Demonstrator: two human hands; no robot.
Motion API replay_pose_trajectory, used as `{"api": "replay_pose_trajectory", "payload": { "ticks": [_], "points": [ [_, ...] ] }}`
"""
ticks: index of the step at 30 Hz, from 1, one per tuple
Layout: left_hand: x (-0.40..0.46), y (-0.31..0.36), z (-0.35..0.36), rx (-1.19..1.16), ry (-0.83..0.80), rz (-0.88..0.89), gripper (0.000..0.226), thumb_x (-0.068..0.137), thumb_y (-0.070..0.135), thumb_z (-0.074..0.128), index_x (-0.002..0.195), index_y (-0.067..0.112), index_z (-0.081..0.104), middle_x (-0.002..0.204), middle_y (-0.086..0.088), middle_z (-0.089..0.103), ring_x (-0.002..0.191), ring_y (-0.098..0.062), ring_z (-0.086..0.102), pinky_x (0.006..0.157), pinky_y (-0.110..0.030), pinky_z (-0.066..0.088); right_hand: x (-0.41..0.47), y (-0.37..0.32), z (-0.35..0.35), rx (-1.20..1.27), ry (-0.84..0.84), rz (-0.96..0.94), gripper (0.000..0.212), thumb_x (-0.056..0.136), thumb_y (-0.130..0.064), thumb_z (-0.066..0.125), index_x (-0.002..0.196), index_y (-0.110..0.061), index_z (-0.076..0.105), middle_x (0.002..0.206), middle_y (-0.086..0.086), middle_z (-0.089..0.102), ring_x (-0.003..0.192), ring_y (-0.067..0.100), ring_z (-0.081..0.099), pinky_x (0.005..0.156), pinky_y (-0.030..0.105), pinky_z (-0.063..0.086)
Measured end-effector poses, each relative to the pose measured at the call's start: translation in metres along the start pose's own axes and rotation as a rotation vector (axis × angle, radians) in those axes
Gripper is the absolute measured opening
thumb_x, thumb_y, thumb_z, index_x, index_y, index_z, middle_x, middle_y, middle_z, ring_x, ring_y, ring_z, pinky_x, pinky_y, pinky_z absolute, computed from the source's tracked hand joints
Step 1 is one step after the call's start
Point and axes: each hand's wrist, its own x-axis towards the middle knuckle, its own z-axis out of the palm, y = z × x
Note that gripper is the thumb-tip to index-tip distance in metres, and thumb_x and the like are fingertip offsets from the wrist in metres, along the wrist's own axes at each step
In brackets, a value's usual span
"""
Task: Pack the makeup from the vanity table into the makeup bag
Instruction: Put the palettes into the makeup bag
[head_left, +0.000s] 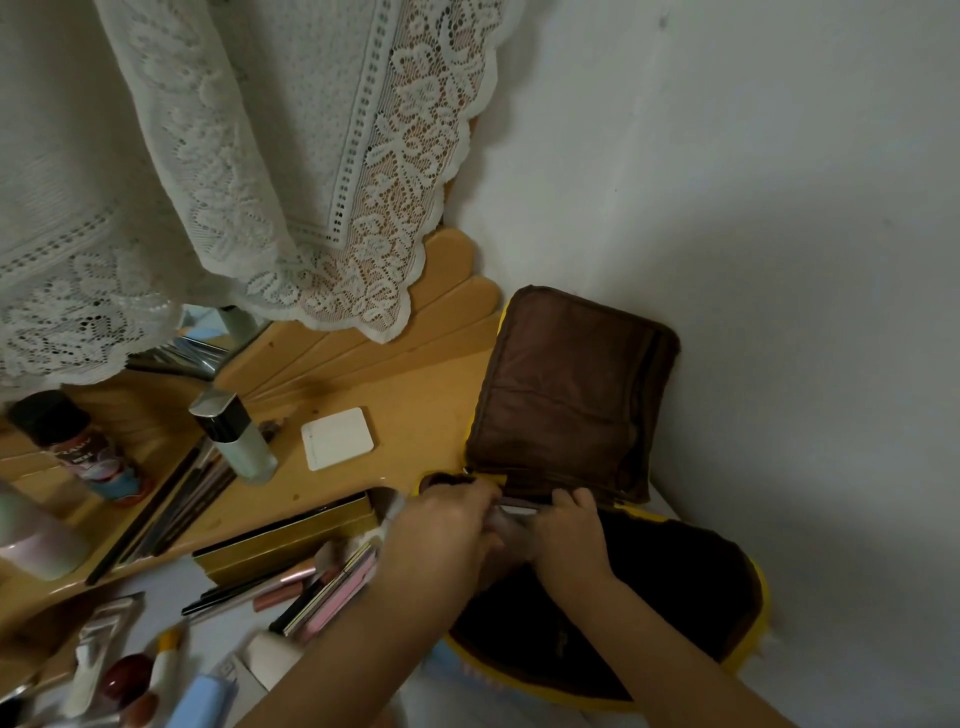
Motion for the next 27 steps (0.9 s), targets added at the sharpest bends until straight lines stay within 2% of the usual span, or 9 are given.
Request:
{"api": "replay_pose_trajectory", "payload": {
  "ticks": [2,5,7,9,12,15,17,21,27],
  "points": [
    [0.007,0.006,0.013,0.143,-0.159,0.043,0.023,0.037,0.040,0.072,0.051,0.023,0.065,0.046,0.005,0.059,0.043,-0.008,0.058,0.038,-0.013,0.036,-0.001,0.005,-0.004,0.003,0.021,0.010,0.031,0.031,-0.036,0.087,0.035,-0.026,0.058,0.037,-0.005,0.050,0.052,0.016,0.053,0.063,0.031,0.020],
    [0.012,-0.002,0.052,0.291,-0.188,0.073,0.041,0.013,0.026,0.084,0.033,0.023,0.049,0.032,0.003,0.047,0.029,-0.010,0.047,0.034,-0.012,0.032,-0.004,0.013,-0.009,0.088,0.005,0.031,0.021,0.047,-0.040,0.086,0.055,-0.030,0.070,0.060,-0.002,0.060,0.070,0.022,0.058,0.070,0.035,0.035],
    [0.012,-0.004,0.067,0.312,-0.240,0.082,0.042,0.017,0.020,0.086,0.033,0.025,0.047,0.032,0.001,0.047,0.029,-0.011,0.047,0.036,-0.013,0.035,-0.012,0.018,-0.017,0.125,0.006,0.001,0.015,0.062,-0.032,0.081,0.074,-0.029,0.073,0.080,0.003,0.060,0.085,0.026,0.055,0.072,0.038,0.042],
    [0.017,-0.006,0.082,0.220,-0.259,0.077,0.039,0.024,0.019,0.087,0.036,0.026,0.051,0.034,0.001,0.050,0.031,-0.010,0.049,0.035,-0.014,0.040,-0.019,0.023,-0.016,0.248,-0.055,-0.039,0.028,0.084,-0.021,0.057,0.110,-0.025,0.065,0.110,0.007,0.049,0.110,0.028,0.039,0.089,0.039,0.031],
    [0.021,-0.009,0.095,0.077,-0.296,0.061,0.019,0.049,0.014,0.082,0.057,0.023,0.067,0.055,0.002,0.066,0.048,-0.012,0.063,0.045,-0.019,0.051,-0.023,0.024,-0.017,0.417,-0.153,0.006,0.042,0.085,-0.025,0.053,0.127,-0.027,0.051,0.120,0.004,0.040,0.118,0.024,0.029,0.097,0.037,0.025],
    [0.025,-0.004,0.090,0.051,-0.329,0.012,0.028,0.083,0.009,0.054,0.111,0.008,0.062,0.111,-0.012,0.065,0.103,-0.025,0.061,0.082,-0.031,0.051,-0.022,0.020,-0.016,0.419,-0.123,0.063,0.044,0.084,-0.036,0.059,0.127,-0.030,0.051,0.120,0.002,0.044,0.118,0.024,0.032,0.095,0.035,0.027],
    [0.026,-0.002,0.082,0.171,-0.378,-0.041,0.032,0.088,0.010,0.049,0.120,0.008,0.048,0.126,-0.010,0.049,0.118,-0.025,0.045,0.088,-0.034,0.043,-0.021,0.015,-0.015,0.371,-0.090,0.085,0.040,0.082,-0.039,0.063,0.120,-0.029,0.058,0.116,0.003,0.048,0.115,0.025,0.037,0.092,0.037,0.030],
    [0.022,-0.010,0.078,0.346,-0.350,-0.184,0.039,0.091,0.004,0.044,0.128,0.011,0.039,0.136,-0.011,0.034,0.125,-0.027,0.036,0.093,-0.031,0.043,-0.021,0.004,-0.009,0.212,0.024,0.180,0.042,0.024,-0.036,0.091,0.058,-0.026,0.069,0.070,0.001,0.058,0.070,0.023,0.058,0.061,0.036,0.050],
    [0.023,-0.005,0.078,0.337,-0.327,-0.263,0.036,0.095,0.002,0.033,0.130,0.008,0.041,0.144,-0.017,0.027,0.115,-0.025,0.050,0.092,-0.030,0.046,-0.018,-0.004,-0.004,0.224,0.116,0.161,0.067,0.014,-0.028,0.089,0.075,-0.024,0.061,0.072,0.001,0.058,0.067,0.021,0.057,0.059,0.034,0.051]
  ]
}}
